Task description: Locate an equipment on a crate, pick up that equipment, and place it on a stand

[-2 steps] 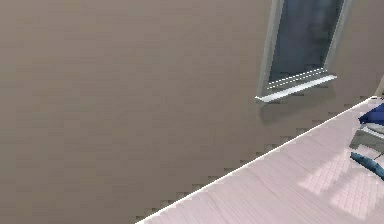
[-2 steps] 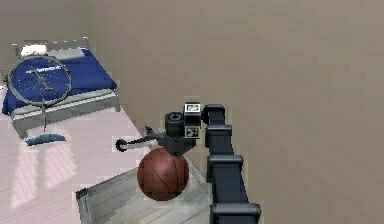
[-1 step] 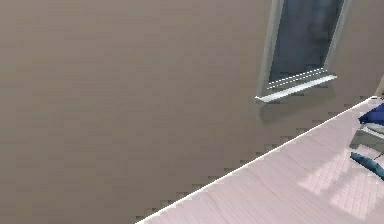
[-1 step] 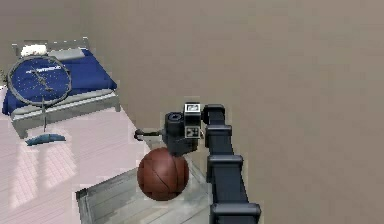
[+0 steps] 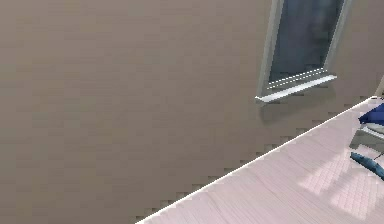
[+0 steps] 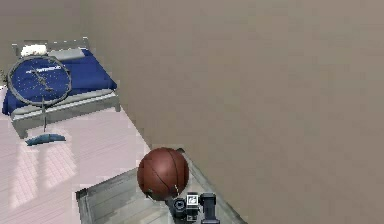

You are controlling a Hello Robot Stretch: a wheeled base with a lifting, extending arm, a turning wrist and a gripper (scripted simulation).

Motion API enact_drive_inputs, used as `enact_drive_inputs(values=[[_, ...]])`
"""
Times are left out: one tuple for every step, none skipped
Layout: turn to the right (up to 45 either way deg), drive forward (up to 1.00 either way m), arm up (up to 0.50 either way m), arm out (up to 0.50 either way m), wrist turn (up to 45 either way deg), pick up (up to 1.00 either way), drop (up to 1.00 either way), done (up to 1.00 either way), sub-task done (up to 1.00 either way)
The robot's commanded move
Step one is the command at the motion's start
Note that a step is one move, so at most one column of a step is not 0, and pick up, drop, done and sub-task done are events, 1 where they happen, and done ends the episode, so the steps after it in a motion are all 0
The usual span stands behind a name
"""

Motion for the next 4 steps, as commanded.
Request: enact_drive_inputs(values=[[0.0,0.0,0.0,0.0,0.0,1.0,0.0,0.0,0.0],[0.0,0.0,0.1,0.0,0.0,0.0,0.0,0.0,0.0],[0.0,0.0,0.28,0.0,0.0,0.0,0.0,0.0,0.0],[0.0,0.0,0.0,0.0,-45.0,0.0,0.0,0.0,0.0]])
